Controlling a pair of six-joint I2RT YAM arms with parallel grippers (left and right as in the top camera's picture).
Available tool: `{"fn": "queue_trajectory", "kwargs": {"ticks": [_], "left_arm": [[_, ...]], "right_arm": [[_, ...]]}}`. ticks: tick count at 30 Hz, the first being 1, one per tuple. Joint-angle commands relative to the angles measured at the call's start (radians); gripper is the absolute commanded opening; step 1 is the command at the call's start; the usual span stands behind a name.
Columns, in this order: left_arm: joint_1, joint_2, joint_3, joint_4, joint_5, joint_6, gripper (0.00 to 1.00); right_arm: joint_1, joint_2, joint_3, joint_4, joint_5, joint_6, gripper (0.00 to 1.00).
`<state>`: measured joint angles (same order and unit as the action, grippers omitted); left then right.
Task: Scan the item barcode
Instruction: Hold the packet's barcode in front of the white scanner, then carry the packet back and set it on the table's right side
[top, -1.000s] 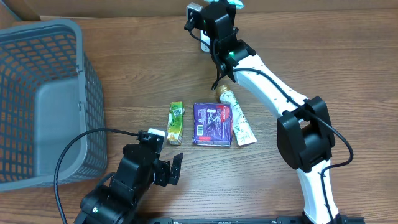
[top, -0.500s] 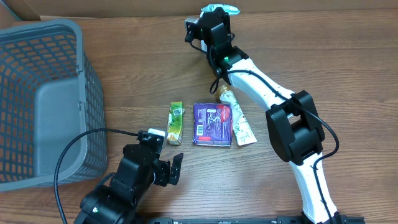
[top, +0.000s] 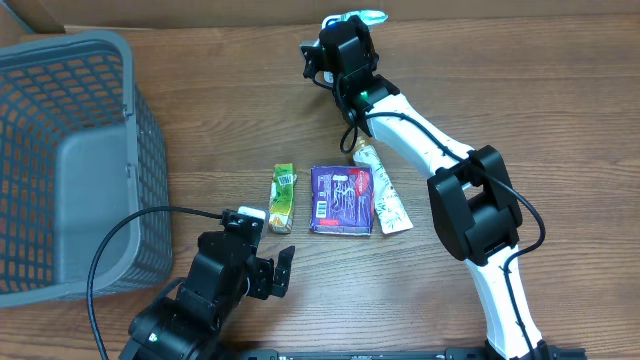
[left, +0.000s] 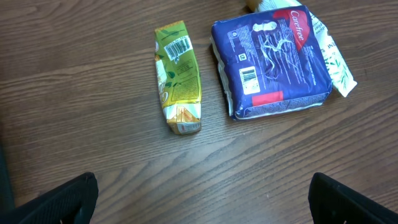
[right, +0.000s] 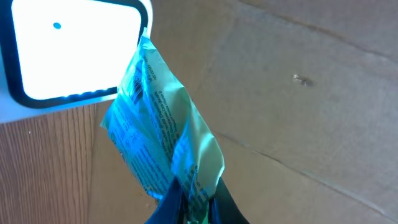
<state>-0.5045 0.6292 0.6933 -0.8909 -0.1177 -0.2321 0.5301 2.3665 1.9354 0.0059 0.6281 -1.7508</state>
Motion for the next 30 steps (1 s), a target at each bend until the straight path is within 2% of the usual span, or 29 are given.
{"fn": "queue_trajectory", "kwargs": {"ticks": [1, 6, 9, 15, 17, 24, 27, 30], "left_arm": [[-0.008, -0.003, -0.003, 0.001, -0.013, 0.016, 1.0], [-0.008, -0.003, -0.003, 0.001, -0.013, 0.016, 0.99], [-0.008, -0.003, -0.003, 0.001, -0.013, 0.016, 0.99], [-0.008, -0.003, -0.003, 0.001, -0.013, 0.016, 1.0], [-0.008, -0.003, -0.003, 0.001, -0.013, 0.016, 1.0], [-0.008, -0.003, -0.003, 0.001, -0.013, 0.016, 1.0], [-0.008, -0.003, -0.003, 0.001, -0.013, 0.016, 1.0], [-0.008, -0.003, -0.003, 0.001, -0.013, 0.016, 1.0]], "right_arm": [[-0.004, 0.0, 0.008, -0.001, -0.003, -0.031, 0.04], [-0.004, -0.004, 0.008, 0.023, 0.018, -0.021, 0.04], [0.002, -0.037, 0.008, 0.031, 0.044, 0.052, 0.04], [0.006, -0.197, 0.008, -0.137, 0.021, 0.208, 0.04], [0.006, -0.275, 0.008, -0.237, -0.015, 0.326, 0.04], [-0.006, -0.579, 0.008, -0.633, -0.354, 0.909, 0.04], [-0.047, -0.694, 0.008, -0.782, -0.571, 1.175, 0.04], [-0.108, -0.768, 0.008, -0.899, -0.688, 1.43, 0.04]]}}
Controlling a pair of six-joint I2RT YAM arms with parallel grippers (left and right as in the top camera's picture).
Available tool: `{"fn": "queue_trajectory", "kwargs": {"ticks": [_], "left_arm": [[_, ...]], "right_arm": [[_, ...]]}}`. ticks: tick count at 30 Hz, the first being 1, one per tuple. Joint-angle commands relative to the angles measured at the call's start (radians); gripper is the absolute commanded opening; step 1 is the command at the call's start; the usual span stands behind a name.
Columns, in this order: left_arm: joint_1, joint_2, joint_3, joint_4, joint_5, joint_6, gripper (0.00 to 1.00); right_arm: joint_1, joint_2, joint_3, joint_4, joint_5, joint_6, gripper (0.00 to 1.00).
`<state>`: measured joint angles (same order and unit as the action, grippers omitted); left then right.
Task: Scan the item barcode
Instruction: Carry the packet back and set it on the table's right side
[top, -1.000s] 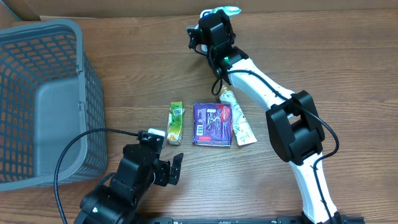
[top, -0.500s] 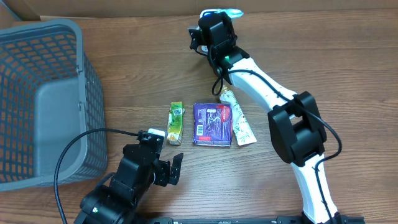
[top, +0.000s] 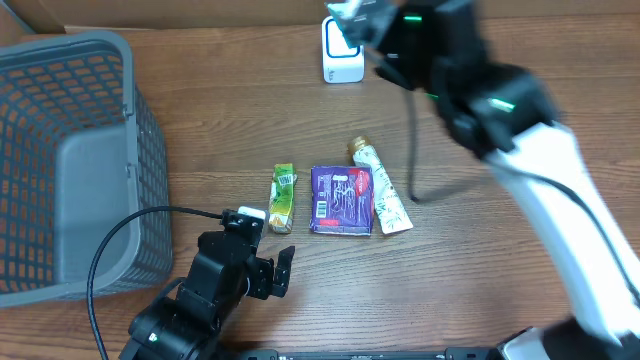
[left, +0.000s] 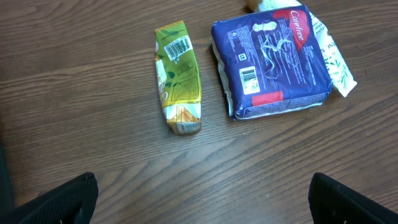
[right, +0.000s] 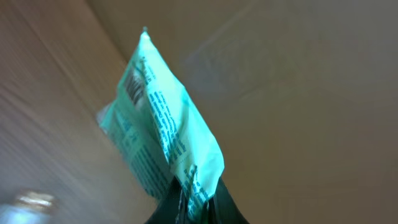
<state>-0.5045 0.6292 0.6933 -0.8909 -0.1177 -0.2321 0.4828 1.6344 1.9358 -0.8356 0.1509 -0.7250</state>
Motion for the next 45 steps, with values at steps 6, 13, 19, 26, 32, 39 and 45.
{"fn": "queue_trajectory", "kwargs": {"ticks": [6, 13, 19, 26, 32, 39, 45], "left_arm": [[-0.008, -0.003, -0.003, 0.001, -0.013, 0.016, 1.0], [-0.008, -0.003, -0.003, 0.001, -0.013, 0.016, 0.99], [-0.008, -0.003, -0.003, 0.001, -0.013, 0.016, 0.99], [-0.008, -0.003, -0.003, 0.001, -0.013, 0.016, 1.0], [-0.008, -0.003, -0.003, 0.001, -0.013, 0.016, 1.0], [-0.008, -0.003, -0.003, 0.001, -0.013, 0.016, 1.0], [-0.008, -0.003, -0.003, 0.001, -0.013, 0.016, 1.0]], "right_arm": [[-0.25, -0.073, 0.008, -0.255, -0.232, 0.938, 0.04], [-0.542, -0.022, -0.109, -0.345, -0.232, 1.232, 0.04], [-0.704, 0.029, -0.362, -0.163, -0.24, 1.28, 0.04], [-0.788, 0.098, -0.616, 0.114, -0.258, 1.294, 0.04], [-0.791, 0.154, -0.702, 0.249, -0.257, 1.207, 0.04], [-0.795, 0.161, -0.697, 0.28, -0.258, 1.165, 0.51], [-0.797, 0.161, -0.611, 0.22, -0.317, 1.083, 0.71]]}}
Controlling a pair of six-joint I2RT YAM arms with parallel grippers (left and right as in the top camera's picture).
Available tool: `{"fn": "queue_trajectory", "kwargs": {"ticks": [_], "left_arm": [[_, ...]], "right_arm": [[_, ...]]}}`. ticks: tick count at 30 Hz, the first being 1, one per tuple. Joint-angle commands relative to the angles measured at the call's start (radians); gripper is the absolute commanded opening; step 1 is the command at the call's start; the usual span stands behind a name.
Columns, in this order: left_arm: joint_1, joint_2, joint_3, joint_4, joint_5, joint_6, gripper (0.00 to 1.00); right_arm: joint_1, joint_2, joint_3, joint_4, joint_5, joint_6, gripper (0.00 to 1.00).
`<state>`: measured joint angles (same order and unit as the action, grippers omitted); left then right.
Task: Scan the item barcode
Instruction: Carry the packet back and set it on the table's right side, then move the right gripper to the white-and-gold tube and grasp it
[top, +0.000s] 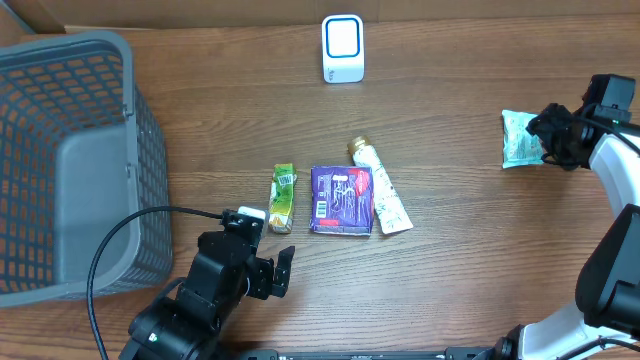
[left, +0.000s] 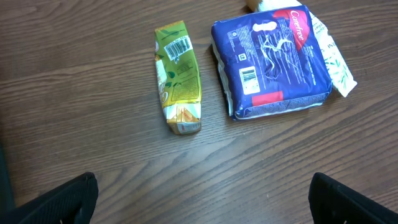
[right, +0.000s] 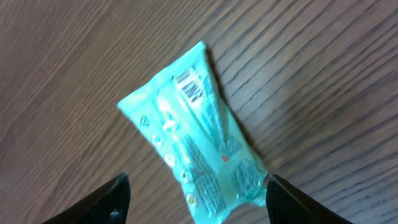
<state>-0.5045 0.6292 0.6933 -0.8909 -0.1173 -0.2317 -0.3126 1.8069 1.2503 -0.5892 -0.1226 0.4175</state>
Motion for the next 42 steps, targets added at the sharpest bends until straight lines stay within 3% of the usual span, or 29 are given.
{"fn": "queue_trajectory", "kwargs": {"ticks": [1, 7, 12, 20, 21, 28, 42], "left_arm": [[-0.008, -0.003, -0.003, 0.001, -0.013, 0.015, 1.0], [-0.008, -0.003, -0.003, 0.002, -0.013, 0.015, 1.0], [-0.008, -0.003, -0.003, 0.001, -0.013, 0.015, 1.0], [-0.008, -0.003, -0.003, 0.001, -0.013, 0.015, 1.0], [-0.008, -0.003, -0.003, 0.001, -0.013, 0.015, 1.0], [-0.008, -0.003, -0.003, 0.001, -0.013, 0.015, 1.0], [-0.008, -0.003, -0.003, 0.002, -0.013, 0.015, 0.99]], "right_arm": [[-0.002, -0.013, 0.1, -0.051, -0.044, -0.06, 0.71], [0.006, -0.039, 0.272, -0.225, -0.164, -0.065, 0.71], [0.071, -0.048, 0.311, -0.319, -0.339, -0.163, 0.73], [0.282, -0.037, 0.307, -0.477, -0.339, -0.251, 0.74], [0.31, -0.036, 0.307, -0.483, -0.32, -0.25, 0.7], [0.491, -0.005, 0.257, -0.467, -0.137, -0.237, 0.69], [0.633, -0.003, -0.038, -0.218, -0.136, -0.265, 0.67]]}}
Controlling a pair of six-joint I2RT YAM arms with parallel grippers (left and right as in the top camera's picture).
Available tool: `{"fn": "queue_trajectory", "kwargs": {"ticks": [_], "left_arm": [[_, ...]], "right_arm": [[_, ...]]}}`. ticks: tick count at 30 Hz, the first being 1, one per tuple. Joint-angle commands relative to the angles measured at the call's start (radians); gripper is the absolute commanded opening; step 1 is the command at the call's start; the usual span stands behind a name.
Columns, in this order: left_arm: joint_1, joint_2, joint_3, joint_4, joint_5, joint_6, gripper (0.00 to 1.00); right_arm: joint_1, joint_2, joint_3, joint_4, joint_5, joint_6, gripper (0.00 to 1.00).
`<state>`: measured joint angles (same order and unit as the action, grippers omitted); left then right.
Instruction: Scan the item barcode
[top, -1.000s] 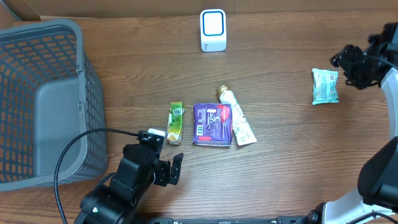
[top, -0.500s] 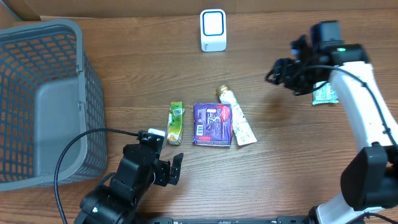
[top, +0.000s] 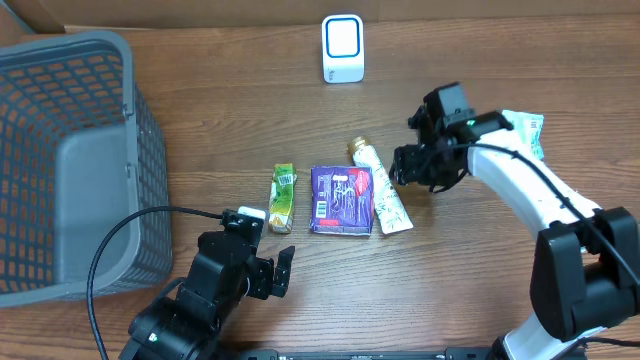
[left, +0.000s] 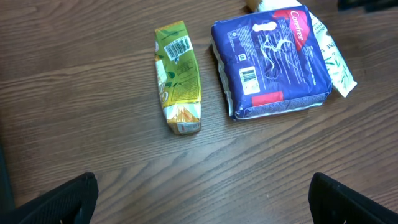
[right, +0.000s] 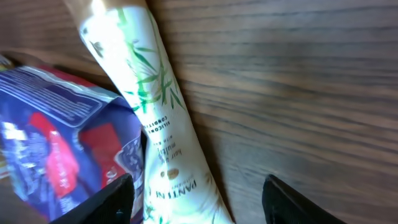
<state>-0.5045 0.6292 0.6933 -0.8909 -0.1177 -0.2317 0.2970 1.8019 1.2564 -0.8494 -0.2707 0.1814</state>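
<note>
The white scanner (top: 343, 48) stands at the table's far edge. A white Pantene tube (top: 381, 190) (right: 158, 124) lies beside a purple pad pack (top: 341, 199) (right: 56, 143) and a green juice pack (top: 284, 198) (left: 177, 102). My right gripper (top: 410, 168) (right: 202, 202) hovers open just over the tube's lower end, one finger on each side. A teal pouch (top: 525, 135) lies on the table to the right. My left gripper (top: 270, 270) (left: 202, 205) stands open and empty in front of the items.
A grey mesh basket (top: 70, 160) fills the left side of the table. A black cable (top: 130, 225) runs from the left arm across the wood. A cardboard wall lines the far edge behind the scanner.
My right gripper has moved left, from above the teal pouch at the right to just over the white tube. It is still open. The pouch stays where it lay. The left arm is unchanged.
My right gripper first held the teal pouch up in front of the scanner. A second later it was away from the scanner, still shut on the pouch. Then the pouch lay on the table at the right with the gripper open above it. Now the gripper is over the tube.
</note>
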Motion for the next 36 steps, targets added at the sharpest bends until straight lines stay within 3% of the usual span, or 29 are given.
{"fn": "queue_trajectory", "kwargs": {"ticks": [1, 7, 18, 28, 30, 33, 36], "left_arm": [[-0.008, -0.003, -0.003, 0.001, -0.013, 0.015, 1.0], [-0.008, -0.003, -0.003, 0.001, -0.013, 0.015, 1.0], [-0.008, -0.003, -0.003, 0.001, -0.013, 0.015, 1.0], [-0.008, -0.003, -0.003, 0.001, -0.013, 0.015, 0.99], [-0.008, -0.003, -0.003, 0.001, -0.013, 0.015, 1.0], [-0.008, -0.003, -0.003, 0.001, -0.013, 0.015, 1.0], [-0.008, -0.003, -0.003, 0.001, -0.013, 0.015, 1.0]], "right_arm": [[0.032, 0.002, -0.061, 0.066, 0.012, -0.034, 0.66], [0.063, 0.002, -0.151, 0.187, 0.021, -0.034, 0.66], [0.064, 0.008, -0.158, 0.295, 0.045, -0.053, 0.59], [0.064, 0.076, -0.158, 0.304, -0.02, -0.06, 0.54], [0.064, 0.084, -0.158, 0.294, -0.02, -0.059, 0.4], [0.064, 0.084, -0.156, 0.275, -0.022, -0.053, 0.07], [0.052, 0.083, -0.137, 0.238, -0.043, -0.051, 0.04]]}}
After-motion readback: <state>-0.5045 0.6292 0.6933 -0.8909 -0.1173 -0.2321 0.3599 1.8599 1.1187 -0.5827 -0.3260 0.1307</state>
